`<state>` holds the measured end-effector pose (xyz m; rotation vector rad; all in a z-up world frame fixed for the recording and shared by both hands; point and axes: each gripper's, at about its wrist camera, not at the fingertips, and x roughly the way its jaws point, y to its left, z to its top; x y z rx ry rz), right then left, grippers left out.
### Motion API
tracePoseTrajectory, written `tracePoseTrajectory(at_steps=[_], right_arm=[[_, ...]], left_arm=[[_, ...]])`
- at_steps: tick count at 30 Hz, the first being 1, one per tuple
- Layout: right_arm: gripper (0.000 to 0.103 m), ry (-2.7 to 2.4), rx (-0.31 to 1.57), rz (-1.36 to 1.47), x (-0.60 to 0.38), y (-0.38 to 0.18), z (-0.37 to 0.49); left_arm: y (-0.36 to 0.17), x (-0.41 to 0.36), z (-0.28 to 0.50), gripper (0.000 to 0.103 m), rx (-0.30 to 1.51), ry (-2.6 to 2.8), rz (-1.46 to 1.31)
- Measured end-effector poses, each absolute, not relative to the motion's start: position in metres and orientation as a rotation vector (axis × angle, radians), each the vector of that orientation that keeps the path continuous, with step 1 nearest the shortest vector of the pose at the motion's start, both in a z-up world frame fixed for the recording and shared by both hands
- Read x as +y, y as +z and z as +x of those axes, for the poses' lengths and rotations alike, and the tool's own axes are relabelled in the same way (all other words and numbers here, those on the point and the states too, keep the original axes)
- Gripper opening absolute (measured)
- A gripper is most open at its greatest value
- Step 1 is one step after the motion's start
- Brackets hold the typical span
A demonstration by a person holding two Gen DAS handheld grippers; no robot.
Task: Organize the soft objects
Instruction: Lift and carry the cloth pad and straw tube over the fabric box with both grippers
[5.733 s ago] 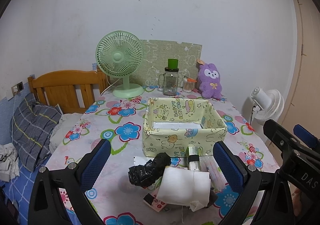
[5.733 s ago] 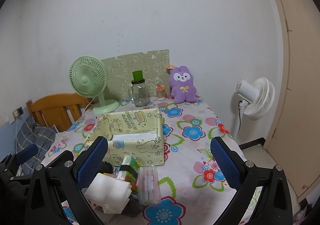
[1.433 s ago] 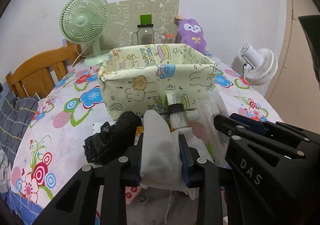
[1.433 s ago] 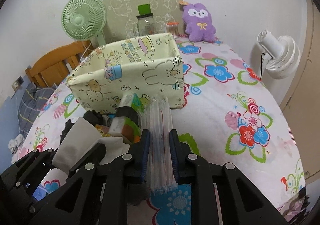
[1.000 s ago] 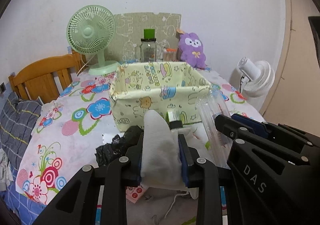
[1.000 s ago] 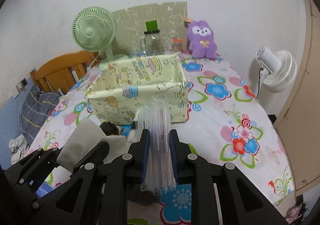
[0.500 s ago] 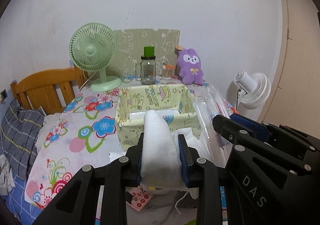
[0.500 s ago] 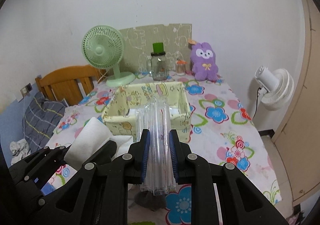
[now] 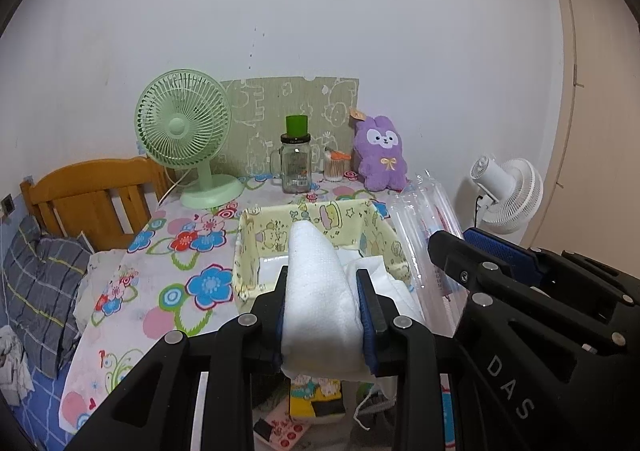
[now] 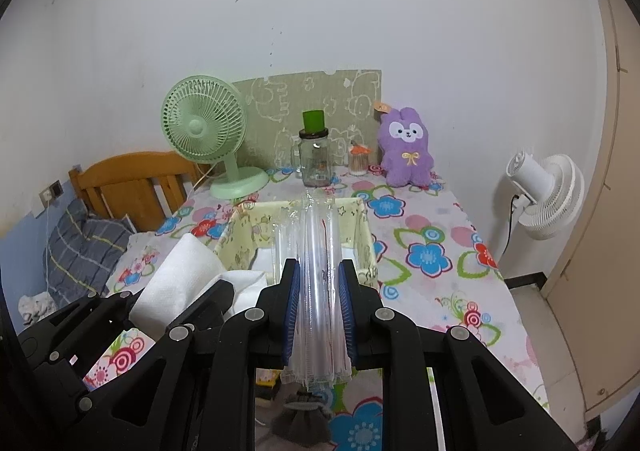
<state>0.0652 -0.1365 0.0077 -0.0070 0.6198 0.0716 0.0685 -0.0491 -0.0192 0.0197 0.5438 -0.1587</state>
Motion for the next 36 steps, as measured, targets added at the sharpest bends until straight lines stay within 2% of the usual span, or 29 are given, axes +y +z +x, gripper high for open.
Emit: tracePoseTrajectory(at_steps=[36], right_arm=[[0.023,0.106,0.632,-0.002,-0.137,-0.018,0.184]], left_arm=[[-0.036,-0.044,0.179,0.029,0.566,-0.099,0.022]])
